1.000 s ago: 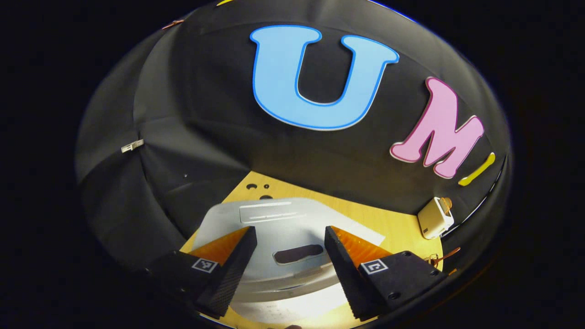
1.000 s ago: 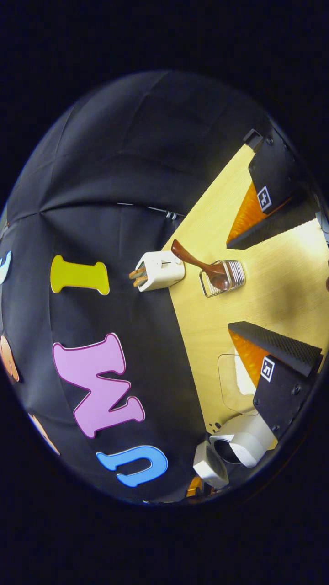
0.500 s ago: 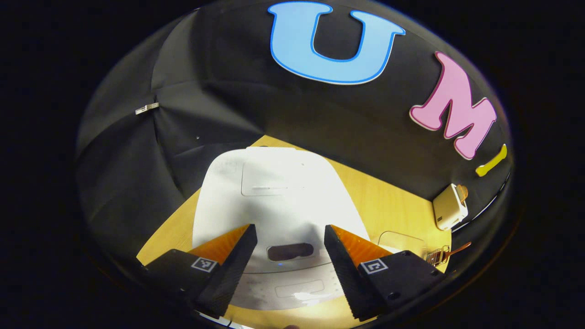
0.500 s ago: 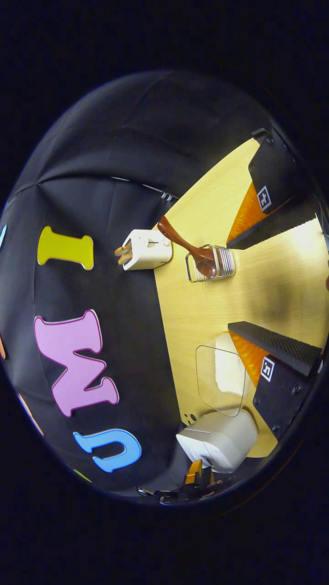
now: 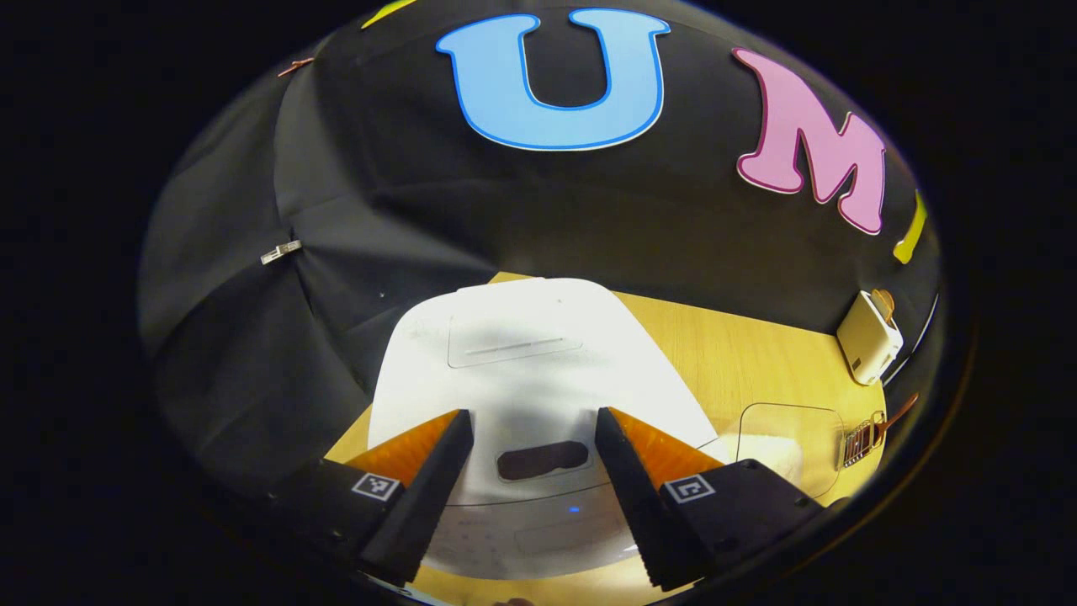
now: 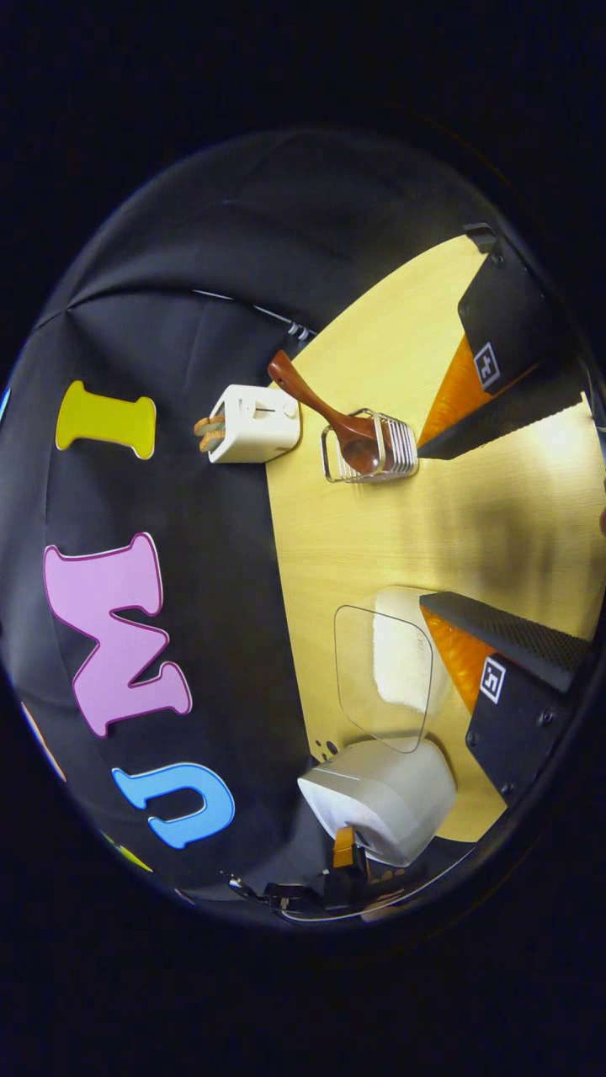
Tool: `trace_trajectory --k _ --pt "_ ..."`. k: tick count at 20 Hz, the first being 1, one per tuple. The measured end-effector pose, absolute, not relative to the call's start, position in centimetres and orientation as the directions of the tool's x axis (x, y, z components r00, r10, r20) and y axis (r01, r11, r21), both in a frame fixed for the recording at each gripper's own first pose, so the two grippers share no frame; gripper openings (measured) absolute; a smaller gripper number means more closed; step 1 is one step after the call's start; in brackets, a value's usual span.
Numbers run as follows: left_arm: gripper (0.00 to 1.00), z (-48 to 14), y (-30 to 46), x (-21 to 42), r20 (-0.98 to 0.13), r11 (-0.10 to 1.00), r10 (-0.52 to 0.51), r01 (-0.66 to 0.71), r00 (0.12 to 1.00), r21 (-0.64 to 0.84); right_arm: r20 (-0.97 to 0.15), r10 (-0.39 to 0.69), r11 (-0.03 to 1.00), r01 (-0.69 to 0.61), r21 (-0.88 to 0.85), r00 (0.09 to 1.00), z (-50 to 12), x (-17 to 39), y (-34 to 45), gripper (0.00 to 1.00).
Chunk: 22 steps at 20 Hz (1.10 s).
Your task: Close the left gripper, press the button to open the rice cooker; take a wooden spoon from the chopstick holder with the right hand, scoop a spoonful of rice and pour it into the rice cooker, then put the wooden spoon back into the chopstick holder.
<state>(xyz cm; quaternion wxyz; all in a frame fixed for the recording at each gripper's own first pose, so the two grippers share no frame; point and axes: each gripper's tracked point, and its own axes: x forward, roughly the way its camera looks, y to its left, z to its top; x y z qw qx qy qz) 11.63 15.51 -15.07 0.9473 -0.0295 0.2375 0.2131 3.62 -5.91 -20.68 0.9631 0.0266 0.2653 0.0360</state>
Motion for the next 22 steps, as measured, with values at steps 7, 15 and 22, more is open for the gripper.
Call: trace_trajectory --k 7,15,22 --pt "0.97 -13.1 14.7 11.2 -0.420 0.921 0.350 -0.388 0.837 -0.005 -0.459 0.101 0.994 -0.071 0.082 0.883 -18.1 4.2 -4.1 0.99" --pt "0.95 -1.9 9.7 7.8 -0.128 0.968 0.249 -0.247 0.960 0.033 -0.300 0.121 0.992 -0.107 0.064 0.946 -10.0 5.8 -1.5 0.98" --pt "0.95 1.7 4.2 2.5 -0.030 0.991 0.129 -0.130 0.991 -0.018 -0.101 0.160 0.981 -0.147 0.126 0.982 -0.5 4.0 2.0 0.98"
